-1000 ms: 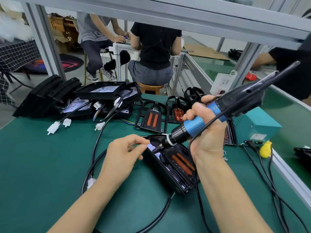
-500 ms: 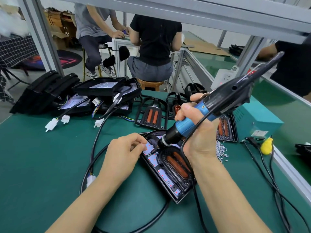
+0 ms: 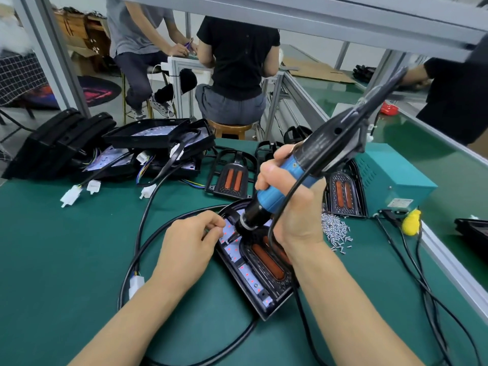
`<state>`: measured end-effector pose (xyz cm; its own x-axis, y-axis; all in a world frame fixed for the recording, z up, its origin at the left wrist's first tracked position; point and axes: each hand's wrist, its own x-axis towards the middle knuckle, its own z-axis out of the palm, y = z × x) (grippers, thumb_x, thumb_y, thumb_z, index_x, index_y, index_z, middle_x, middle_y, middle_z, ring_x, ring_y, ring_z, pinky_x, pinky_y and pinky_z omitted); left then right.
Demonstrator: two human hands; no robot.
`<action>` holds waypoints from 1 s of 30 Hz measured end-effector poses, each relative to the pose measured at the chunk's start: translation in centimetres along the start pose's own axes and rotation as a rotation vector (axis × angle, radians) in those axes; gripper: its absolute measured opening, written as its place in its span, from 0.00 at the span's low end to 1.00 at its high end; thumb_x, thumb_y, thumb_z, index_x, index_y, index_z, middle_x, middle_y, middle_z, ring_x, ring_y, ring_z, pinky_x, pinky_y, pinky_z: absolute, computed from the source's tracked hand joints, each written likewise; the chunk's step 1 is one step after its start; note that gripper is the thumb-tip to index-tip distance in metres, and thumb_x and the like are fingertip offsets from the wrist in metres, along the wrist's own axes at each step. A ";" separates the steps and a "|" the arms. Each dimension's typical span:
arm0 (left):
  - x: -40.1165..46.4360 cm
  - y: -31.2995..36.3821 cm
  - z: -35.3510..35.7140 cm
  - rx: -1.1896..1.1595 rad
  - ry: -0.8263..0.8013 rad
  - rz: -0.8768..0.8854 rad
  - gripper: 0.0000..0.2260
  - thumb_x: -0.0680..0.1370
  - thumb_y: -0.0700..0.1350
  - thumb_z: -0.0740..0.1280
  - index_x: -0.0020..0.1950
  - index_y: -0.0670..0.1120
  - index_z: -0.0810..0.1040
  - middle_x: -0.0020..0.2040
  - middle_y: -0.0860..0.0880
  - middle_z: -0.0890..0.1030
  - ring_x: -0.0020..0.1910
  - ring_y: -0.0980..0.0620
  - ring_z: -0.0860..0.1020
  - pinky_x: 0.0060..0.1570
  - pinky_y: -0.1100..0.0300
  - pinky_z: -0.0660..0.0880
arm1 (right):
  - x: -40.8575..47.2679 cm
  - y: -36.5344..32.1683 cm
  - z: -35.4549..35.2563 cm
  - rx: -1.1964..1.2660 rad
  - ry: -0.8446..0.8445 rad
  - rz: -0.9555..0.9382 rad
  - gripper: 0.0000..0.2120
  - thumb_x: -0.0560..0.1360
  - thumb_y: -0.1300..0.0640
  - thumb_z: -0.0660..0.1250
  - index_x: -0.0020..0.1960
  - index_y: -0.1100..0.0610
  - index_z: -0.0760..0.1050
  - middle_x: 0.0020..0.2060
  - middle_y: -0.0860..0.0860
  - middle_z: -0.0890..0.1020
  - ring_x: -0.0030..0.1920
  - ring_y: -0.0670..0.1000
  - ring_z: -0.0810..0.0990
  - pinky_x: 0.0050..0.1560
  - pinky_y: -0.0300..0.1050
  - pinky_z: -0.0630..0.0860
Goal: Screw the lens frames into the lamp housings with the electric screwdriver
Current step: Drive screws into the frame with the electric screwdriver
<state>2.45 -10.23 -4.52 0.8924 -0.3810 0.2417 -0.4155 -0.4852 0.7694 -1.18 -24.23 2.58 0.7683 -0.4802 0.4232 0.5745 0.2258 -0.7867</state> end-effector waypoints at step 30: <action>-1.4 13.9 7.1 0.649 -0.094 0.624 0.20 0.38 0.39 0.77 0.23 0.50 0.72 0.20 0.53 0.69 0.21 0.53 0.70 0.21 0.65 0.58 | -0.5 -8.1 -13.2 -1.243 0.117 0.374 0.17 0.62 0.45 0.74 0.35 0.55 0.71 0.26 0.48 0.77 0.28 0.50 0.75 0.31 0.42 0.71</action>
<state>-5.83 -22.03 1.61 0.4658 -0.7723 0.4319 -0.8617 -0.5069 0.0229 -9.96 -37.03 2.78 0.7590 -0.6438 0.0971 -0.3602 -0.5394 -0.7612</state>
